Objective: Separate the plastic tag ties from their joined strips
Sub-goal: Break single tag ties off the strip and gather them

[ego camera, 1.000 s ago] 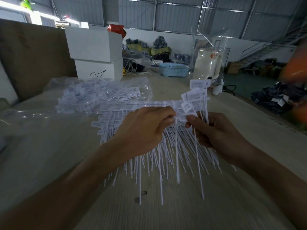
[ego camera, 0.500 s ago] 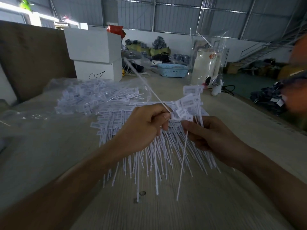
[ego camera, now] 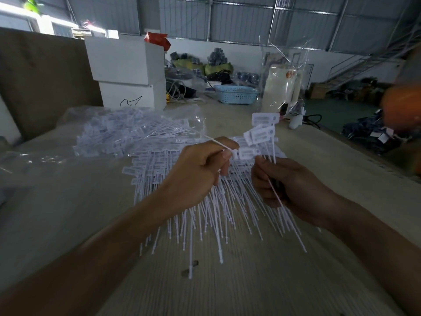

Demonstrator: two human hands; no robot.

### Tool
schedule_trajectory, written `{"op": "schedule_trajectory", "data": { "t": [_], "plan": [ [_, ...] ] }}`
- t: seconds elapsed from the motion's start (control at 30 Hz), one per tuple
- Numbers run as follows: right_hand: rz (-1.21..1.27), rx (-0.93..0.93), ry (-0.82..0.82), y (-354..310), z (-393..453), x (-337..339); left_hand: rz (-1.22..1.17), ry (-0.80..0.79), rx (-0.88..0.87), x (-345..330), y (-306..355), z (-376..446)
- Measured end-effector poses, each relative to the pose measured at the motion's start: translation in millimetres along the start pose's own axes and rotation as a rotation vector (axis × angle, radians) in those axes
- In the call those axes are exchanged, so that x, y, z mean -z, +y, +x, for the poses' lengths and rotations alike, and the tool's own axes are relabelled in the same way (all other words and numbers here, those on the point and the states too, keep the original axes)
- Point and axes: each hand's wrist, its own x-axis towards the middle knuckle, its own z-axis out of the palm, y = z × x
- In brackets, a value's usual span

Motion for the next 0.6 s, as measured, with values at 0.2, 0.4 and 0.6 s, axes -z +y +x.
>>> {"op": "schedule_trajectory", "data": {
  "t": [0.2,0.4,0.6],
  "plan": [
    [-0.216,0.106,0.118,4.1,1.4,2.5,0.691,-0.173,-0.143,24.8,0.5,-1.7],
    [-0.085,0.129,0.148,4.1,4.1,2.3,0.428,-0.131,-0.11,18.9,4.9,2.3],
    [-0.015,0.066,0.133,7.6,5.2,4.4,0.3,-0.132,-0.101,11.8,12.5,-2.1]
  ]
}}
